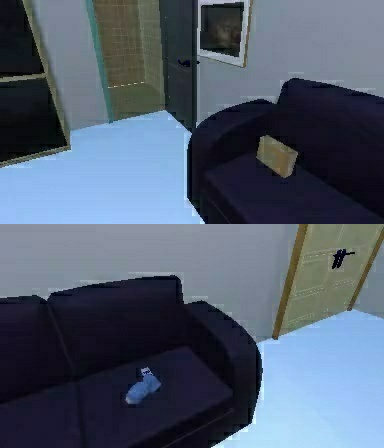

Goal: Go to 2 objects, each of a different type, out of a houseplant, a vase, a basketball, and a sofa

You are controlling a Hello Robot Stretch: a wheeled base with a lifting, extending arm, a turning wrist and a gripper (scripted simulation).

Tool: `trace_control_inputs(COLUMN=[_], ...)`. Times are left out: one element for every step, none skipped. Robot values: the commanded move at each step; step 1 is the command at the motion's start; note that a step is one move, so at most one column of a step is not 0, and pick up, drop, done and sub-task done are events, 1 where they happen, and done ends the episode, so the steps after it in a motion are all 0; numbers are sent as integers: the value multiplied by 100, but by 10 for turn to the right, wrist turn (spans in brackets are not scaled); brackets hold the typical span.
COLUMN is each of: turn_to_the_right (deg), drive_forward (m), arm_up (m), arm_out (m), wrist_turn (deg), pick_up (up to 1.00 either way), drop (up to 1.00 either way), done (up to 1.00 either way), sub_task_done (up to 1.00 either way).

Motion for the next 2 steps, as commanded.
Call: trace_control_inputs(turn_to_the_right=[450,90], drive_forward=[0,0], arm_up=[0,0], arm_out=[0,0], wrist_turn=[0,0], pick_up=[0,0], drop=[0,0], done=[0,0], sub_task_done=[0,0])
